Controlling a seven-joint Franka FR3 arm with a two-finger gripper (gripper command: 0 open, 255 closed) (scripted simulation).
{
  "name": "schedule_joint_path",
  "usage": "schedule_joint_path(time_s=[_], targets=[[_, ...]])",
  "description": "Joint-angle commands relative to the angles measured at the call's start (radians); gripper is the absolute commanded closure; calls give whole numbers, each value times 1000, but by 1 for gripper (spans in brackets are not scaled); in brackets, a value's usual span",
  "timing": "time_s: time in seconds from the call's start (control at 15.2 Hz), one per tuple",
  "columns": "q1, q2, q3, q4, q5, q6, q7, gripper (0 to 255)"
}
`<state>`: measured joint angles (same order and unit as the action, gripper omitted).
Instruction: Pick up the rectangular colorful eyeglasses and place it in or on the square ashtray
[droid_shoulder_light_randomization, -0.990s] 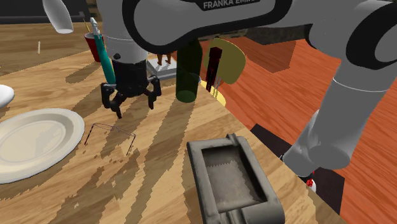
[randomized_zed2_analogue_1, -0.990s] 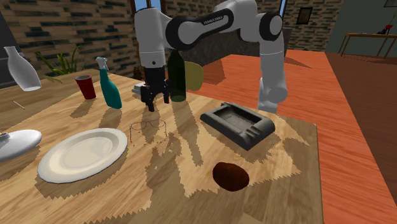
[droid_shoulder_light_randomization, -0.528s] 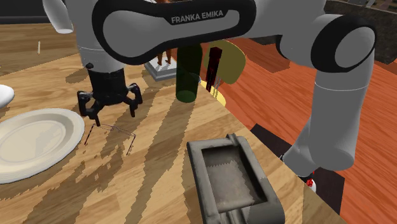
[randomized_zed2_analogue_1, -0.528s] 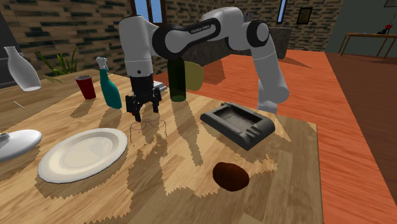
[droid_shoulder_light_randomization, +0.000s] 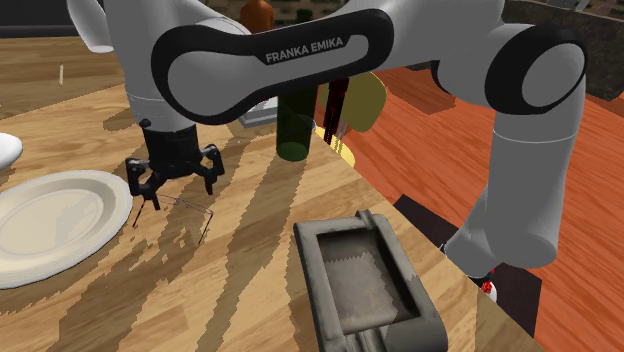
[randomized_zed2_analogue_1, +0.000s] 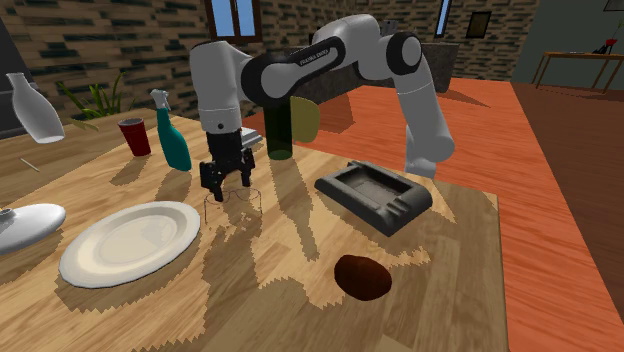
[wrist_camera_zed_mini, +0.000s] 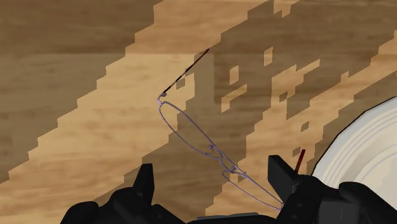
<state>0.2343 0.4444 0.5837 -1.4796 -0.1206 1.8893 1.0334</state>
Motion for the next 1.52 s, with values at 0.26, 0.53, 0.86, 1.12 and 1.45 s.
schedule_joint_path(time_s=[0.26, 0.53, 0.86, 1.12, 1.45], targets=[[0, 0, 0, -2, 0, 2, 0, 255], [0, 0, 0, -2, 0, 2, 0, 255], [0, -1, 0, -2, 0, 2, 0, 255], [4, -6, 3, 45, 4, -49, 1, 255], [12, -7, 6, 111, 5, -116, 4, 255]])
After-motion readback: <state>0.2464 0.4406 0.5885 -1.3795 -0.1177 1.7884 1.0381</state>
